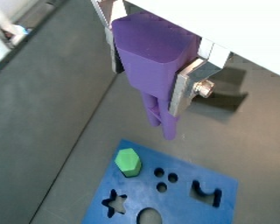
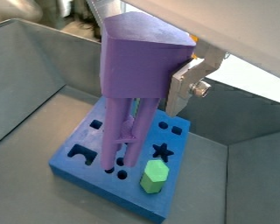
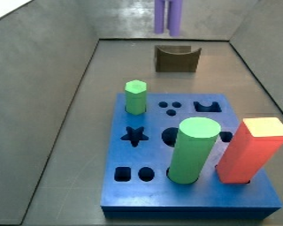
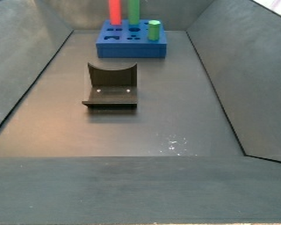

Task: Pick up the 3 prong object. Move up. Rotate the 3 prong object. Place the 3 prong object on the fixture. Regrasp the 3 prong object. Move to above the board. Insert the 3 prong object.
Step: Insert the 3 prong object.

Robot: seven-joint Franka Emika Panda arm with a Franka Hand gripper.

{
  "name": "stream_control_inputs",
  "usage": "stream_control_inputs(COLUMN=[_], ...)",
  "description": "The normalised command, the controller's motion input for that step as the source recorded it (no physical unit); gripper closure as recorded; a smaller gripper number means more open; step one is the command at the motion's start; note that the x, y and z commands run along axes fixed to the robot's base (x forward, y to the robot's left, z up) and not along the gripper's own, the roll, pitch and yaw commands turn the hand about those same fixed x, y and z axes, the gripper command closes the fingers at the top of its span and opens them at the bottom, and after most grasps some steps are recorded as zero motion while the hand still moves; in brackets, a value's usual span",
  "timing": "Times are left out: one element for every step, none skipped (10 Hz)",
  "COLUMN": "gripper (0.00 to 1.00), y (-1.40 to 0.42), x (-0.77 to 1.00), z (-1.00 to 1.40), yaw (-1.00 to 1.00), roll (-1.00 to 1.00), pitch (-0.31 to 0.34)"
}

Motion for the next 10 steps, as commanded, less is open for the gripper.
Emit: stream_control_inputs(gripper=[1.00,1.00,1.00,1.00,1.00,1.00,1.00,1.00,1.00,1.00], y=[0.00,0.00,0.00,0.00,0.00,0.00,-0.01,-0.07,-0.09,-0.09], x=[0.11,0.09,0.12,0.09,0.15,0.10,0.11,0.09,0.04,0.07], z=[-0.33,-0.37,-0.34,-0.31,-0.29,-0.27,-0.31,-0.35,-0.27,-0.30], yaw=[-0.51,-0.55,-0.55,-0.53,-0.49,-0.46,-0.40,-0.37,-0.35,-0.37], roll=[-0.23,-0.16,-0.11,-0.09,-0.08,-0.05,-0.01,0.02,0.08,0.13], pitch=[-0.183,-0.211,-0.221,-0.210,-0.189,-0.166,-0.151,-0.137,-0.150,-0.101])
